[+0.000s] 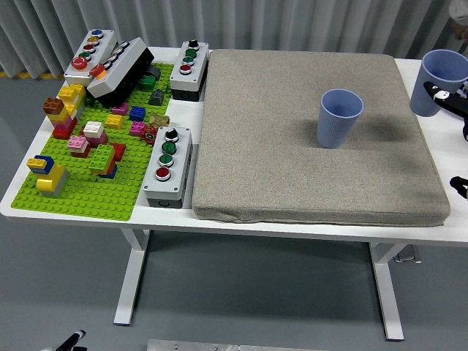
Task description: Pick cup pour cup place
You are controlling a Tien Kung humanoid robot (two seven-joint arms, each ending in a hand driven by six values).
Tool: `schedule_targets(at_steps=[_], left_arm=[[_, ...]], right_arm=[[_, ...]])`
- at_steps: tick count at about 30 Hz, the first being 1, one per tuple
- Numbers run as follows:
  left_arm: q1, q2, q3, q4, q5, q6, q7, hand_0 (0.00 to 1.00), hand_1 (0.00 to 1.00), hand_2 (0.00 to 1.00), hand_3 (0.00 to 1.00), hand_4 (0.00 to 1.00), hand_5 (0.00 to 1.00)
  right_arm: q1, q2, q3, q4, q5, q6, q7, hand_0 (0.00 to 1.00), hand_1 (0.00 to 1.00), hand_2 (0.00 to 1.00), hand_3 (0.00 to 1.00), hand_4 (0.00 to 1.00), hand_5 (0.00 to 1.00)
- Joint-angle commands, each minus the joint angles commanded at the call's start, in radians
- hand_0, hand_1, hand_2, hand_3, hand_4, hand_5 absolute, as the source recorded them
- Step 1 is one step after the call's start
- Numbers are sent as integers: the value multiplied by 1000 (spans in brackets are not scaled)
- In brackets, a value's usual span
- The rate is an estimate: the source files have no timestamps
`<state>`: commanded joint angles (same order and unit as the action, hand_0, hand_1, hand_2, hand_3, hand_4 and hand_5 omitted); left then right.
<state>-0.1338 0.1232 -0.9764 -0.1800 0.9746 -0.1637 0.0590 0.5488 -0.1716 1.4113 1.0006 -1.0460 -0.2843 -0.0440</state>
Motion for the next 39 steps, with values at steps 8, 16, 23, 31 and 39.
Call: schedule_targets(at_steps=[8,16,23,31,39], left_arm=[[-2,-1,1,0,2,-1,0,846,830,868,778,638,988],[-7,-1,7,0,2,-2,0,846,830,866,778,639,989],[-8,-1,11,0,1,-3,0,846,830,865,778,638,988],[-8,-1,9,0,3,-3,0,846,830,865,778,638,988],[-8,-1,7,0,4,-2,1,846,829,865,778,638,988]], right_arm=[[-39,19,-42,-18,19,0,32,853,709,592,661,716,94],[-61,24,-124,-56,65,11,153,858,715,593,663,714,94],[-69,28,-167,-85,103,16,202,863,716,593,660,711,94],[-69,28,-184,-95,100,13,197,862,717,595,660,710,100],[-70,25,-181,-86,86,19,192,866,724,603,684,709,108]])
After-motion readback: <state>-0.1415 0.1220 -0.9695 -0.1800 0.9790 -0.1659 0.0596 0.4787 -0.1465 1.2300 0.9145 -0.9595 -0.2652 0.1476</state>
